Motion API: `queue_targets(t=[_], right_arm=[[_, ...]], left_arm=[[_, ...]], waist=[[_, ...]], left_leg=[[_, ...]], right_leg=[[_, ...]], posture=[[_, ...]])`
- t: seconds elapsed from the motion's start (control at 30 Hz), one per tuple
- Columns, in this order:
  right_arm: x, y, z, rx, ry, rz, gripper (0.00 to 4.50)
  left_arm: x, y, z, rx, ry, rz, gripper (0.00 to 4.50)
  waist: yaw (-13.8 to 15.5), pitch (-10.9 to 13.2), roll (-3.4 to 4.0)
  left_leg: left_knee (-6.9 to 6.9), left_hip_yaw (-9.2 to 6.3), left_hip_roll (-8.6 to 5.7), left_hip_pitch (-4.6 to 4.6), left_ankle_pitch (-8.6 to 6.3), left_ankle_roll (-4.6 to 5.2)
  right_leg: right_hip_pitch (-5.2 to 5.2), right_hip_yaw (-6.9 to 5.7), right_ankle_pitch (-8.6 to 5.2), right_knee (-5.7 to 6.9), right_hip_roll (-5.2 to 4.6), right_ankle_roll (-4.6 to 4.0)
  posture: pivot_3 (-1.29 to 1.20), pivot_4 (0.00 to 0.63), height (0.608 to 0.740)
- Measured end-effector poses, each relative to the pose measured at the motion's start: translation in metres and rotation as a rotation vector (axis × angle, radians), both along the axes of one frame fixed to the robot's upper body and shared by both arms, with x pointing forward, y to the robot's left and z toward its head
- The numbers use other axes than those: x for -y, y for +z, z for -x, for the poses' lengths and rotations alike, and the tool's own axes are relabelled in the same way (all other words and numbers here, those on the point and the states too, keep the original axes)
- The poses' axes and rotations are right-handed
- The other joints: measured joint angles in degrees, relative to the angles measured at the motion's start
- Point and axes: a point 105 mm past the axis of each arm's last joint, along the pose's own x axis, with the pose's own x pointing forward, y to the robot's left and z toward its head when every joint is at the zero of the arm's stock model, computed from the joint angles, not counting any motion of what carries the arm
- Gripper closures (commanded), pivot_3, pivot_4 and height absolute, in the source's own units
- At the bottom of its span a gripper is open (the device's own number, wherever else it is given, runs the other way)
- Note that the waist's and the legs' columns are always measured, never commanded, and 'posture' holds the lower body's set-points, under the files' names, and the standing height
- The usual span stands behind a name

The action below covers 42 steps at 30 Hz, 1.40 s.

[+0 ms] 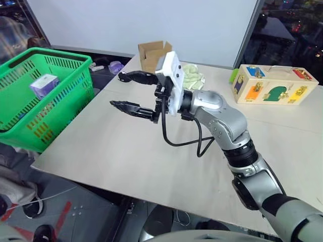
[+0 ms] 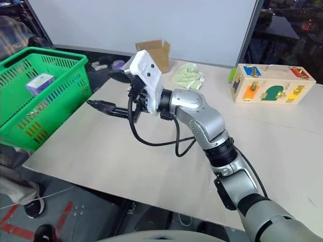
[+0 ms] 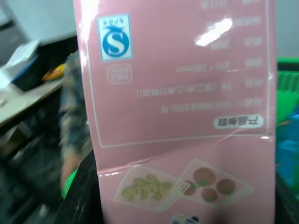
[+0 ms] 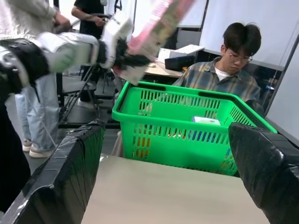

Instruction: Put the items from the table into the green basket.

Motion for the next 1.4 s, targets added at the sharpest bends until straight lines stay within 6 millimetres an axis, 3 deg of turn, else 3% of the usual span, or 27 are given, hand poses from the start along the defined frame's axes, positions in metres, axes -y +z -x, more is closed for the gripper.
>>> queue_targets(t=[0.17, 0.37, 0.6, 0.7, 0.77, 0.83, 1.0, 1.13, 1.23, 1.4], right_arm=[[-0.001, 0.001, 0.0, 0.001, -0.005, -0.003, 0.0], [0.001, 0.005, 0.004, 0.026, 0.0, -0.007, 0.0], [0.005, 0.0, 0.001, 0.013, -0.014, 0.005, 0.0], [0.006, -0.001, 0.0, 0.014, -0.018, 0.01, 0.0], [0.01, -0.003, -0.003, 0.014, -0.031, 0.021, 0.0], [0.015, -0.007, -0.008, 0.008, -0.054, 0.034, 0.0], [0.058, -0.043, -0.029, -0.049, -0.216, 0.126, 0.0], [0.106, -0.07, -0.037, -0.061, -0.383, 0.225, 0.0], [0.141, -0.089, -0.042, -0.093, -0.541, 0.269, 0.0], [0.189, -0.11, -0.034, -0.134, -0.765, 0.317, 0.0]], left_arm=[[-0.001, -0.02, -0.009, -0.067, 0.009, 0.008, 2.14], [-0.008, -0.046, -0.002, -0.138, 0.049, 0.017, 0.03], [-0.015, -0.042, 0.01, -0.02, 0.064, 0.04, 0.03], [-0.008, -0.027, 0.009, 0.065, -0.022, 0.046, 0.03], [0.015, -0.009, 0.002, 0.133, -0.185, 0.027, 0.03], [0.055, -0.007, -0.009, 0.14, -0.375, 0.02, 0.03], [0.176, -0.066, -0.017, 0.01, -0.727, 0.221, 0.03], [0.259, -0.084, -0.015, -0.004, -0.864, 0.295, 0.03], [0.296, -0.109, -0.011, -0.072, -0.92, 0.353, 0.03], [0.312, -0.128, -0.007, -0.117, -0.936, 0.391, 0.03]], waist=[[-3.1, 0.0, 0.0], [-6.8, 0.0, -0.04], [-8.8, 0.0, -0.03], [-8.9, 0.0, -0.07], [-8.9, 0.0, -0.03], [-8.6, -0.1, 0.12], [-8.9, -0.2, 0.14], [-8.8, -0.3, 0.19], [-9.6, -0.2, 0.51], [-10.9, -0.2, 0.66]], left_leg=[[0.26, -0.02, 0.05, 0.01, 0.0, 0.01], [0.32, -0.09, 0.08, 0.02, 0.01, 0.03], [0.37, -0.08, 0.09, 0.14, 0.01, 0.03], [0.46, -0.11, 0.1, 0.13, 0.01, 0.03], [0.48, -0.13, 0.14, 0.15, 0.02, 0.03], [0.45, -0.16, 0.23, 0.24, 0.02, 0.02], [0.48, -0.06, -0.01, 0.34, -0.01, 0.12], [0.45, -0.04, -0.1, 0.57, 0.0, 0.14], [0.38, -0.01, -0.05, 1.13, -0.04, 0.21], [0.33, -0.12, 0.0, 1.51, -0.04, 0.2]], right_leg=[[0.07, 0.01, 0.01, 0.12, 0.01, 0.01], [0.08, 0.03, 0.01, 0.22, 0.01, 0.01], [0.07, 0.07, 0.01, 0.51, -0.02, 0.0], [0.08, 0.06, 0.0, 0.58, -0.02, -0.01], [0.11, 0.09, 0.0, 0.6, -0.19, -0.01], [0.16, 0.32, 0.01, 0.69, -0.82, 0.0], [0.26, 0.58, 0.05, 0.63, -1.0, 0.07], [0.46, 0.66, 0.05, 0.63, -0.83, 0.08], [0.84, 0.88, 0.01, 0.59, -0.27, 0.05], [1.17, 0.92, -0.15, 0.62, 0.13, -0.22]], posture=[[0.26, 0.0, 0.74], [0.26, 0.0, 0.74], [0.29, 0.0, 0.74], [0.29, 0.0, 0.74], [0.29, 0.0, 0.74], [0.29, 0.0, 0.74], [0.23, 0.0, 0.74], [0.17, 0.0, 0.74], [0.12, 0.0, 0.74], [0.05, 0.0, 0.74]])
